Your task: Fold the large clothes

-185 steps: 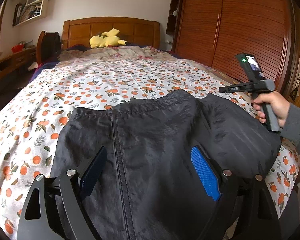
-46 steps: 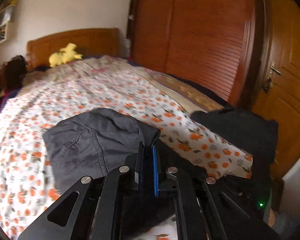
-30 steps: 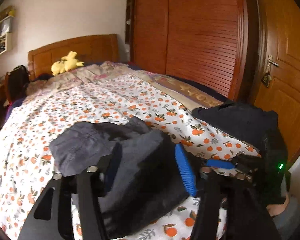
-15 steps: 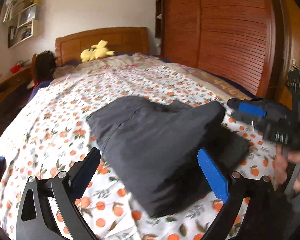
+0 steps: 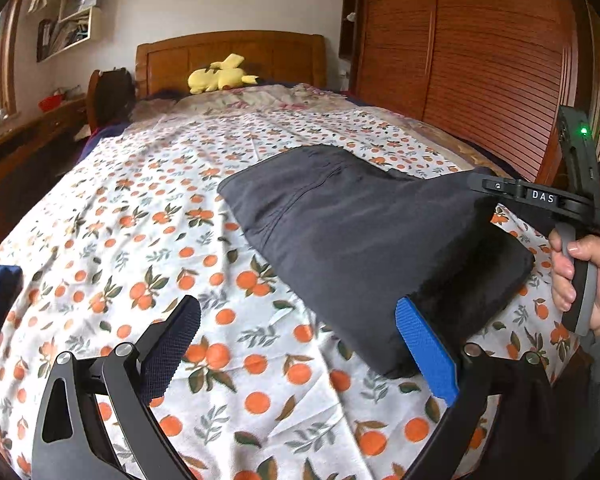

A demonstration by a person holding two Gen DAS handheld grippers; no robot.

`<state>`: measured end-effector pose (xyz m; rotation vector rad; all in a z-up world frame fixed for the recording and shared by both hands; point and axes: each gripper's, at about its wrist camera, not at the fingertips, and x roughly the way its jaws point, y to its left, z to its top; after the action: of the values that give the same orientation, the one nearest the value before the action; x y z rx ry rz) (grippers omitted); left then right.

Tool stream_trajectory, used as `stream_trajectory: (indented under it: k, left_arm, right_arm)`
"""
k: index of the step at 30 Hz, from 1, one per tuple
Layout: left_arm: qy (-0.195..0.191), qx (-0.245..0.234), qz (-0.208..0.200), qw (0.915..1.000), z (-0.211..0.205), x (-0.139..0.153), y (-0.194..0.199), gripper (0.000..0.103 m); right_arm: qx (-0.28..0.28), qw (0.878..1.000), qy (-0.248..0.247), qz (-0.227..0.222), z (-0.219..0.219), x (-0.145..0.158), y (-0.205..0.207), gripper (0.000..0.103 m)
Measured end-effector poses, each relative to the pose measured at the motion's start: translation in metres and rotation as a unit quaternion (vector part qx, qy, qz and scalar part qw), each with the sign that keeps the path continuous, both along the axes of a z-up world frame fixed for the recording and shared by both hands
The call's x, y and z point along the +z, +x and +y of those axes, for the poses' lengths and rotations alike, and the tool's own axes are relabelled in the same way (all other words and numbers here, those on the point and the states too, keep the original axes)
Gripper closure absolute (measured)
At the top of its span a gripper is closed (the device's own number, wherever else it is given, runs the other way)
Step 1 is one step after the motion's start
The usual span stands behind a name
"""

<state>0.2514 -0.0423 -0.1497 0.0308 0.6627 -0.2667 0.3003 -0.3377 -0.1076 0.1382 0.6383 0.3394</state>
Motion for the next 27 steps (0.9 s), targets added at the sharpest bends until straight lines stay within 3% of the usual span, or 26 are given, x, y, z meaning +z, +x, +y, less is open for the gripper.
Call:
stream_trajectory:
  k: [1,3,9,17,22,27]
  left_arm:
    - [-0.001,0.002,0.002,1.0,0.003,-0.001,0.0,0.004]
    - [-0.004,0.005,0.005,1.0,0.007,-0.004,-0.001,0.004]
    - [-0.009,0.006,0.011,0.9999,0.006,-0.009,0.001,0.004]
    - [-0.004,-0.011,0.008,0.9999,-0.017,-0.009,0.002,0.004]
    - [-0.006,-0.02,0.004,0.9998,-0.028,-0.007,0.005,0.004]
    - [-0.011,-0.025,0.0,0.9996,-0.036,-0.005,0.013,0.004]
  right_arm:
    - [0.012,1.0,0.003,0.001,0.001,0.0,-0.001,0.089]
    - [0.024,1.0,0.004,-0.003,0.004,0.001,-0.005,0.092]
    - [0.031,0.999,0.005,-0.037,0.002,0.015,-0.022,0.097]
    - [-0.035,0.994,0.014,-0.101,-0.049,0.039,-0.067,0.098]
    - [-0.084,0.993,-0.014,-0.081,-0.087,0.023,-0.088,0.098]
    - [-0.088,0.996,-0.024,-0.018,-0.102,-0.013,-0.081,0.097]
